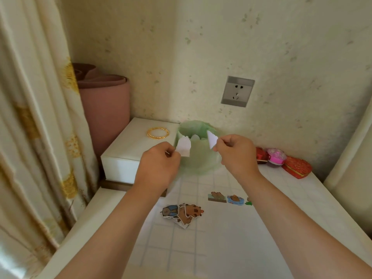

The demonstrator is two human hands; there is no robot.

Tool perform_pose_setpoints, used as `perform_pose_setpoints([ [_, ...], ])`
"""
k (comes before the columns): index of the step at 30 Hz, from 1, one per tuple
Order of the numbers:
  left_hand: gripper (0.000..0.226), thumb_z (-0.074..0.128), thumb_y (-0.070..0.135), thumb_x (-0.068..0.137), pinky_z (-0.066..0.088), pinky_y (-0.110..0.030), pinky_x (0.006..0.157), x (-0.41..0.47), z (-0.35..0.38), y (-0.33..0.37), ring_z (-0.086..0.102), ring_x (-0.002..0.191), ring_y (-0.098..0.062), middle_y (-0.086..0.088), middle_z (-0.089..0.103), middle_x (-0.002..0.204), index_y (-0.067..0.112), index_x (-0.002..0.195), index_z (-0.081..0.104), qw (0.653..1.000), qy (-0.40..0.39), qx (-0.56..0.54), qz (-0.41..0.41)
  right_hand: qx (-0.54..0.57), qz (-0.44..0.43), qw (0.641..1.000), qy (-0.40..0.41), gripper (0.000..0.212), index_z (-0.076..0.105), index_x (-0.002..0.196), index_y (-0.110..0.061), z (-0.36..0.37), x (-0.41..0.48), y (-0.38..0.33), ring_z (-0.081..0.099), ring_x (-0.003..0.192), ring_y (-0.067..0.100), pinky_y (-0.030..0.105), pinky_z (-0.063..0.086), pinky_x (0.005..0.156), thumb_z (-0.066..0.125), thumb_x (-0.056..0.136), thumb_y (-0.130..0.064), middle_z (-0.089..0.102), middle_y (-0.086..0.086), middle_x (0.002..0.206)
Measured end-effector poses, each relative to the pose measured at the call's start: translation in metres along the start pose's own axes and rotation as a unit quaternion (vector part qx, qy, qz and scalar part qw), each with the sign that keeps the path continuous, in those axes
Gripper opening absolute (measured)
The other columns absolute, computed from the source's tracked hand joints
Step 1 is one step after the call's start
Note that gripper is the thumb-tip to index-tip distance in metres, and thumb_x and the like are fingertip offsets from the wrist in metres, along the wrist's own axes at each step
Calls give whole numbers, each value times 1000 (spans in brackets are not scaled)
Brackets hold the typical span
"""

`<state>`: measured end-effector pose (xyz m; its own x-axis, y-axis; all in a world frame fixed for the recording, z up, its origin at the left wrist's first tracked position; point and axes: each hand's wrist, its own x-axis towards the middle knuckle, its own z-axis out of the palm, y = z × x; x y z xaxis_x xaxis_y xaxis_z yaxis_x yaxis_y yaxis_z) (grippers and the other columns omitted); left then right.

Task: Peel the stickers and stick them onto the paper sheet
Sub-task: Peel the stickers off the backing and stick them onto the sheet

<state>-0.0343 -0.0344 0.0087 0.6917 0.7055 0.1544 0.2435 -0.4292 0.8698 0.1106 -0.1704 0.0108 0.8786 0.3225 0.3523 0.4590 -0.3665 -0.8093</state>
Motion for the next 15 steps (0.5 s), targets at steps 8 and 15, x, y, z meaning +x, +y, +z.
perform_pose_setpoints([
  [8, 15, 58, 19, 93, 58, -36, 67, 3, -10, -13, 69, 68, -21, 1, 68, 72, 21, 78, 60, 999, 3, 7, 48, -254, -64, 964, -36, 34, 63, 63, -8, 44, 70, -12, 57, 58, 27, 31, 45, 50, 62, 89, -29, 61, 6, 60],
  [15, 18, 54, 21, 94, 59, -43, 66, 7, -7, -18, 67, 66, -23, -1, 69, 72, 23, 76, 58, 999, -9, -19, 50, -283, -65, 955, -51, 14, 76, 86, -21, 54, 73, -12, 67, 79, 19, 31, 55, 67, 63, 87, -23, 74, -5, 85],
])
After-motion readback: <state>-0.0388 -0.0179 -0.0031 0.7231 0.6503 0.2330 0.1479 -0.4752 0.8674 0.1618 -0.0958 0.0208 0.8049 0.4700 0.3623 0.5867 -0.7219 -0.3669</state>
